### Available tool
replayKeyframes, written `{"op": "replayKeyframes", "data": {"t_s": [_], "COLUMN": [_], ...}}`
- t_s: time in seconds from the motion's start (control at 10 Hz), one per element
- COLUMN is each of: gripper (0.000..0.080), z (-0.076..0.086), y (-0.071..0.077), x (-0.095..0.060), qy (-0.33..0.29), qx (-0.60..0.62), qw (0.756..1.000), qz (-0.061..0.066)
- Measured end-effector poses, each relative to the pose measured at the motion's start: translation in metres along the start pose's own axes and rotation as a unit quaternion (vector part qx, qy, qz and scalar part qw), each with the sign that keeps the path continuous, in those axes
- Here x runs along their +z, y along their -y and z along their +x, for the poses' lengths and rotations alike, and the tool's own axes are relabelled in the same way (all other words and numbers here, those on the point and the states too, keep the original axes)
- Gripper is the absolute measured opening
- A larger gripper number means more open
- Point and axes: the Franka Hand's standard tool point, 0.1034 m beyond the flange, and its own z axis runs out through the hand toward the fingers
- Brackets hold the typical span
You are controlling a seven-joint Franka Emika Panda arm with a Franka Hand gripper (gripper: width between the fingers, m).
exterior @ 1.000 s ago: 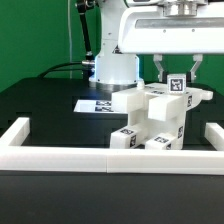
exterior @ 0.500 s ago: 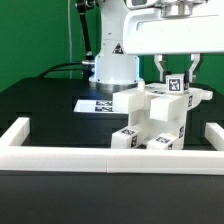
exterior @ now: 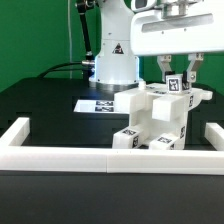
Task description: Assemble chair
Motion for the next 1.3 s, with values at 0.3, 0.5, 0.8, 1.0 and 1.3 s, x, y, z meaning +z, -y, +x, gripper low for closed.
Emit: {"op": "replayKeyframes", "data": {"t_s": [0.3, 0.5, 0.8, 1.0, 1.3], "gripper": [0.0288, 0.0288, 0.0288, 0.0354, 0.0580], "z": [-0.0018, -0.0028, -0.0049, -0.0058, -0.0037], "y": [0.0009, 0.0015, 0.0027, 0.0032, 0.0037], "x": [0.0001, 0.0001, 0.0001, 0.0002, -0.0006], "qy": [0.003, 0.005, 0.010, 0.011, 0.010], "qx": [0.086, 0.127, 0.226, 0.253, 0.161], "qw": [0.996, 0.992, 0.974, 0.967, 0.987], "qz": [0.002, 0.004, 0.005, 0.006, 0.008]}}
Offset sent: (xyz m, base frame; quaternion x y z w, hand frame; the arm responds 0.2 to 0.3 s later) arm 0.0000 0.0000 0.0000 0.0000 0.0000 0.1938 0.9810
